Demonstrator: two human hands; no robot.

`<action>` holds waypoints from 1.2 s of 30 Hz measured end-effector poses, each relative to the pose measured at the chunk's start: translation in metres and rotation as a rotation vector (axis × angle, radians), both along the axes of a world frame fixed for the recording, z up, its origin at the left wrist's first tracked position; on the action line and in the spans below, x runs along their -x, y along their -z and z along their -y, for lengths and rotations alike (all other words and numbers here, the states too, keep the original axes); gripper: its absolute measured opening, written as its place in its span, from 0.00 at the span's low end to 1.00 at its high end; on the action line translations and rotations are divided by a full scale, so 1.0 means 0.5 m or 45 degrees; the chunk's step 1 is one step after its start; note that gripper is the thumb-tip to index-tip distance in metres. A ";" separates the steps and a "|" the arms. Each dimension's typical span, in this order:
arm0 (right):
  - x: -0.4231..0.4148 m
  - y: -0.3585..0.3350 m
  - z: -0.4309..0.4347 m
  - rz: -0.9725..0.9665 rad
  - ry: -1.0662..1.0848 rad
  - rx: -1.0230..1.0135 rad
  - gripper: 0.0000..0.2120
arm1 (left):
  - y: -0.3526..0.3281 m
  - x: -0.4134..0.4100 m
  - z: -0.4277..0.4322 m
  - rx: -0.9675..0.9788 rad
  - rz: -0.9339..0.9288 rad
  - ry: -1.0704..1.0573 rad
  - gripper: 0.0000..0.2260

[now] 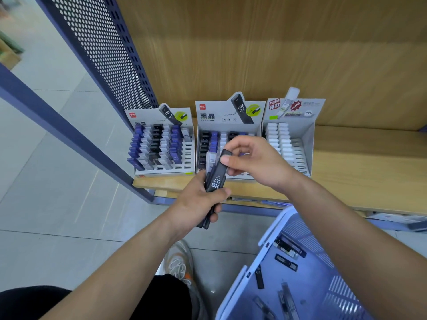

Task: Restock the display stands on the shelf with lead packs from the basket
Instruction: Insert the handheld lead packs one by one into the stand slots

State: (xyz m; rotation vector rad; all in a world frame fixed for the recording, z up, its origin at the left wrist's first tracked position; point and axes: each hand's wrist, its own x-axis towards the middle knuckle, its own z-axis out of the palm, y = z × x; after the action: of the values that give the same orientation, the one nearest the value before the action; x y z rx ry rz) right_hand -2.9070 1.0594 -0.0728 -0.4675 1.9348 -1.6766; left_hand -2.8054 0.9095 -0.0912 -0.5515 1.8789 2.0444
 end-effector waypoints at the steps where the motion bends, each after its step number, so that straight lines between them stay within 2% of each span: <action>1: 0.000 0.000 -0.006 0.022 0.001 0.011 0.04 | 0.001 0.000 0.001 0.004 -0.003 0.000 0.12; 3: -0.001 0.003 -0.017 0.088 0.040 0.055 0.04 | 0.001 0.001 0.006 -0.001 -0.003 -0.006 0.13; 8: -0.003 0.019 -0.040 0.336 0.294 0.366 0.06 | -0.008 0.001 0.017 -0.052 -0.029 -0.084 0.11; 14: -0.036 0.049 -0.034 0.290 0.278 0.297 0.05 | -0.010 0.009 0.033 0.034 -0.137 -0.258 0.10; 17: -0.051 0.057 -0.030 0.247 0.178 0.165 0.08 | -0.008 0.011 0.040 0.037 -0.150 -0.315 0.09; 19: -0.062 0.056 -0.024 0.255 0.030 0.072 0.13 | -0.004 0.008 0.043 0.073 -0.153 -0.316 0.07; 23: -0.075 0.043 -0.002 0.236 -0.315 -0.027 0.35 | 0.007 -0.006 0.047 0.147 -0.136 -0.252 0.08; 25: -0.077 0.038 0.014 0.197 -0.412 -0.064 0.38 | 0.009 -0.014 0.057 0.172 -0.116 -0.243 0.08; 27: -0.073 0.039 0.030 0.236 -0.386 -0.053 0.34 | 0.009 -0.022 0.075 0.177 -0.089 -0.266 0.09; 29: -0.064 0.047 0.049 0.281 -0.247 -0.021 0.26 | 0.012 -0.031 0.101 0.179 -0.058 -0.306 0.10; 34: -0.028 0.067 0.130 -0.012 0.066 -0.168 0.06 | 0.032 -0.062 0.167 0.216 0.027 -0.431 0.12; 36: -0.016 0.069 0.182 -0.118 0.091 -0.206 0.03 | 0.039 -0.076 0.190 0.219 0.042 -0.460 0.09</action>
State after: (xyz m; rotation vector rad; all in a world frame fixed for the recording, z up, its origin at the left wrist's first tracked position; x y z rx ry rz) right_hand -2.8991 0.9686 -0.1073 -0.4245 2.1576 -1.5499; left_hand -2.7676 0.8146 -0.1106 -1.0286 2.0706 2.0744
